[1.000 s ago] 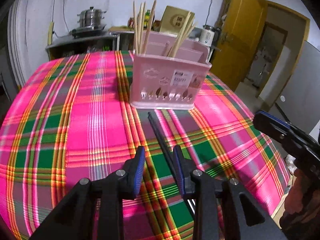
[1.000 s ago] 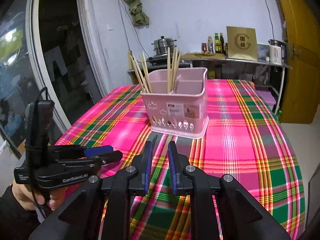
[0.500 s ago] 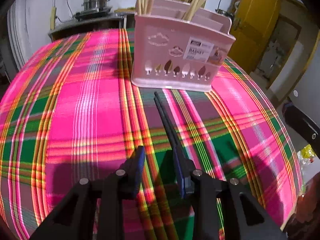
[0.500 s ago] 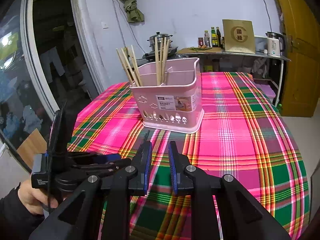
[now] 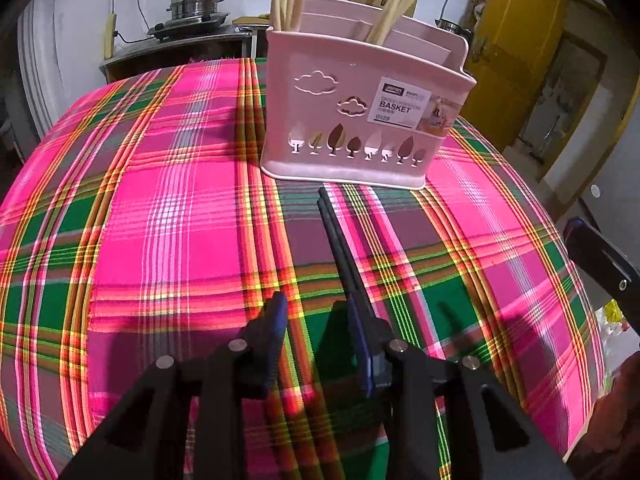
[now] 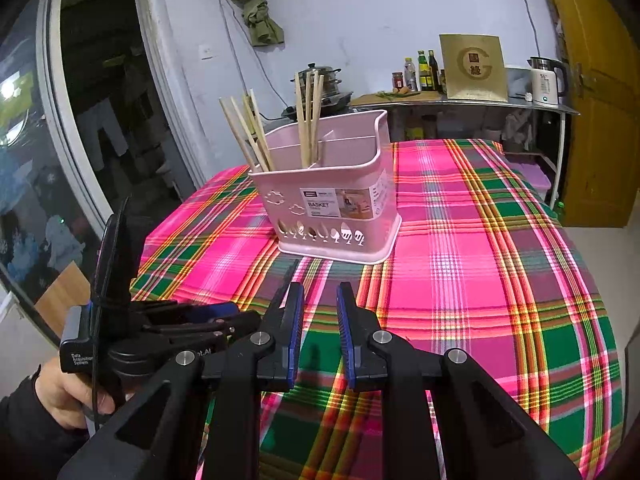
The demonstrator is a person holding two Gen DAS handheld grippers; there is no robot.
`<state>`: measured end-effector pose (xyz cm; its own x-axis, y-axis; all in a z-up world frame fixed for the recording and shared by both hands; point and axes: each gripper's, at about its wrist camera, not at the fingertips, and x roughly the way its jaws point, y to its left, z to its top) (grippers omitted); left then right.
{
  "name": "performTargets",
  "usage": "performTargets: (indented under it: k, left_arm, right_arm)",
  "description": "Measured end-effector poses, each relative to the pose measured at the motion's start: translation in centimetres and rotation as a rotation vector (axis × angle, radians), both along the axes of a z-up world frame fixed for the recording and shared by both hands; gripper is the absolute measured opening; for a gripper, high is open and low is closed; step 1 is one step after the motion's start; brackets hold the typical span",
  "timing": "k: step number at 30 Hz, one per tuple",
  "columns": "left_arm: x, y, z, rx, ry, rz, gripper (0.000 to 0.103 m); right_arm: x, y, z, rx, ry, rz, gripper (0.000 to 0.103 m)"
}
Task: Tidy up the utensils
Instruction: 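Close the left tool on a black chopstick while the right tool grasps another black chopstick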
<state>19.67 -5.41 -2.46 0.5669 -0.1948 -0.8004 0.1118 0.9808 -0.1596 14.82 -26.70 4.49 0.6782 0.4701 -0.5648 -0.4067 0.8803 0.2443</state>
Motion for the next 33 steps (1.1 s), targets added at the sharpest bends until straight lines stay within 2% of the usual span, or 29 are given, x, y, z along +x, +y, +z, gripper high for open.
performTargets:
  k: [5, 12, 17, 22, 25, 27, 29, 31, 33]
  left_arm:
    - [0.0, -0.5, 0.0, 0.004, -0.004, -0.009, 0.033]
    - [0.0, -1.3, 0.0, 0.032, -0.021, 0.004, 0.039]
    - [-0.2, -0.5, -0.1, 0.021, -0.029, 0.011, 0.04]
    - [-0.8, -1.0, -0.2, 0.068, -0.046, 0.005, 0.041]
    - [-0.6, -2.1, -0.2, 0.142, -0.053, -0.003, 0.042]
    - [-0.3, -2.1, -0.2, 0.15, -0.061, -0.011, 0.043]
    - [0.0, -1.6, -0.2, 0.142, -0.064, -0.019, 0.037]
    - [0.0, -0.8, -0.2, 0.147, -0.067, -0.023, 0.021]
    - [0.0, 0.3, -0.2, 0.134, -0.07, -0.047, 0.015]
  right_arm:
    - [-0.1, -0.1, 0.0, 0.0, -0.001, 0.001, 0.017]
    - [-0.1, -0.2, 0.1, 0.003, -0.004, -0.003, 0.017]
    - [-0.2, -0.3, 0.2, 0.005, -0.007, -0.003, 0.017]
    - [-0.2, -0.6, 0.2, 0.011, -0.007, -0.007, 0.017]
    - [-0.2, -0.5, 0.4, 0.014, -0.009, -0.005, 0.017]
    - [-0.3, -0.4, 0.4, 0.01, -0.008, -0.004, 0.017]
    - [-0.3, -0.3, 0.4, 0.007, -0.006, -0.002, 0.017]
    - [-0.2, -0.1, 0.5, 0.004, -0.006, 0.002, 0.017]
    - [-0.1, 0.3, 0.4, -0.002, -0.002, 0.008, 0.017]
